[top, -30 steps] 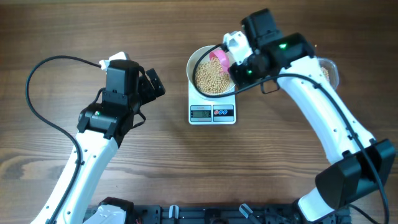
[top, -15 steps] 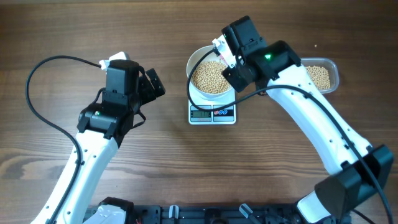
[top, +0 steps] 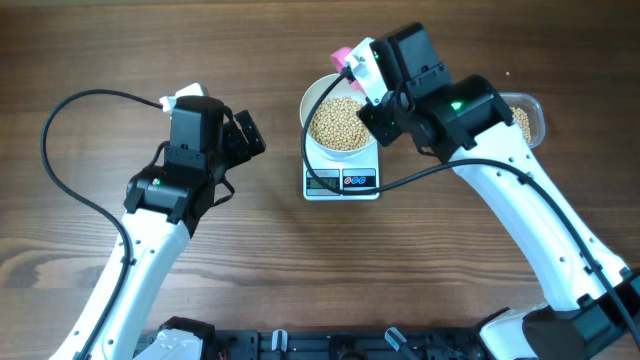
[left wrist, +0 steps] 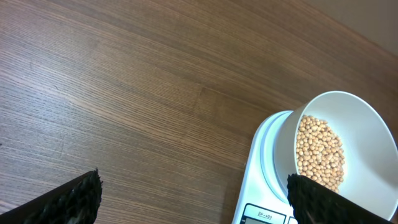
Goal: Scoop item into bowl and weigh 150g on scale
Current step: 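Tip the scoop with the right gripper to pour soybeans into bowl, then move the empty scoop with the right gripper back to the tub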
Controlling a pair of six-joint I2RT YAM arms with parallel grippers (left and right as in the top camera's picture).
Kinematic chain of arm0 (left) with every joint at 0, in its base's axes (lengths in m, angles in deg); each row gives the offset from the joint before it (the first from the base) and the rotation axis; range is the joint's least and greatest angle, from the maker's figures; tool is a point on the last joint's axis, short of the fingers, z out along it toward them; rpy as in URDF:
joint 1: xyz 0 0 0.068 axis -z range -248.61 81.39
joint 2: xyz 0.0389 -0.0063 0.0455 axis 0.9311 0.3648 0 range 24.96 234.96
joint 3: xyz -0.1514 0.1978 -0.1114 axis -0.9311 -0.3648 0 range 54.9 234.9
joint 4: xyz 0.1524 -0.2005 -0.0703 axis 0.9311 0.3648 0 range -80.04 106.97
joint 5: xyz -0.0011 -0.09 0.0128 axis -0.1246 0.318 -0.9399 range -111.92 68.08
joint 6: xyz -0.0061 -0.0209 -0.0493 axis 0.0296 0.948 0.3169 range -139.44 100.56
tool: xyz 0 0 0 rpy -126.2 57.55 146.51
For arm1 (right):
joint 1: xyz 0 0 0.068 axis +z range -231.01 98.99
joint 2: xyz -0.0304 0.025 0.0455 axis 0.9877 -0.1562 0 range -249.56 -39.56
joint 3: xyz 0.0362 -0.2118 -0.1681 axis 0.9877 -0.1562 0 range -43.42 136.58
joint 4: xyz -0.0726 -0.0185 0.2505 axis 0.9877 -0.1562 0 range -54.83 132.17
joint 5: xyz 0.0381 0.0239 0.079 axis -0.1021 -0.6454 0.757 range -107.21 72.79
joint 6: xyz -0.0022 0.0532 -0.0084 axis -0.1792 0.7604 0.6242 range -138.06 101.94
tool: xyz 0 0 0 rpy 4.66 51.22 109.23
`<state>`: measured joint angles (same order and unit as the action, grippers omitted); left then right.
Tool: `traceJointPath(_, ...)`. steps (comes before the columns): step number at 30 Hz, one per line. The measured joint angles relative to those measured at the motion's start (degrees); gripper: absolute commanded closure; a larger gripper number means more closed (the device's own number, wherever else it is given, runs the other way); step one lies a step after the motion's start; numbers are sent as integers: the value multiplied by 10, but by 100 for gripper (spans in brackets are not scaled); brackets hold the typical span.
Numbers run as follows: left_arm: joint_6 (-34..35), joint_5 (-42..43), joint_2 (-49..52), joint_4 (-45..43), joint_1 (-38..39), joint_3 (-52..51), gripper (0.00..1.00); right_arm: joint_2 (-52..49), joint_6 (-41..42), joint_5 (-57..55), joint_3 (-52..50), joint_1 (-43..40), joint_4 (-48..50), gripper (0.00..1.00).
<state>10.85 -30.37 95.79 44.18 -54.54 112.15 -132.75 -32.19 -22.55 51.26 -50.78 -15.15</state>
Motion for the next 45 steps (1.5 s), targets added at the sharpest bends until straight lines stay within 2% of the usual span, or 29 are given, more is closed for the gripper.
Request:
traceJointPath(5,0,0,0,0,0,0,0,0,47,31,0,-2,0,96)
traceJointPath(9,0,0,0,0,0,0,0,0,88,128,0,-32,0,96)
traceJointPath(12,0,0,0,1,0,0,0,0,112,255,0,-115,-17,96)
traceJointPath(18,0,0,0,1,0,0,0,0,131,349,2,-301,-112,96)
traceJointPath(22,0,0,0,1,0,0,0,0,130,329,3,-400,-164,96)
traceJointPath(24,0,0,0,1,0,0,0,0,130,229,3,-454,-174,96)
traceJointPath(31,0,0,0,1,0,0,0,0,108,143,1,-460,-170,96)
traceJointPath(45,0,0,0,1,0,0,0,0,11,132,-34,-458,-149,96)
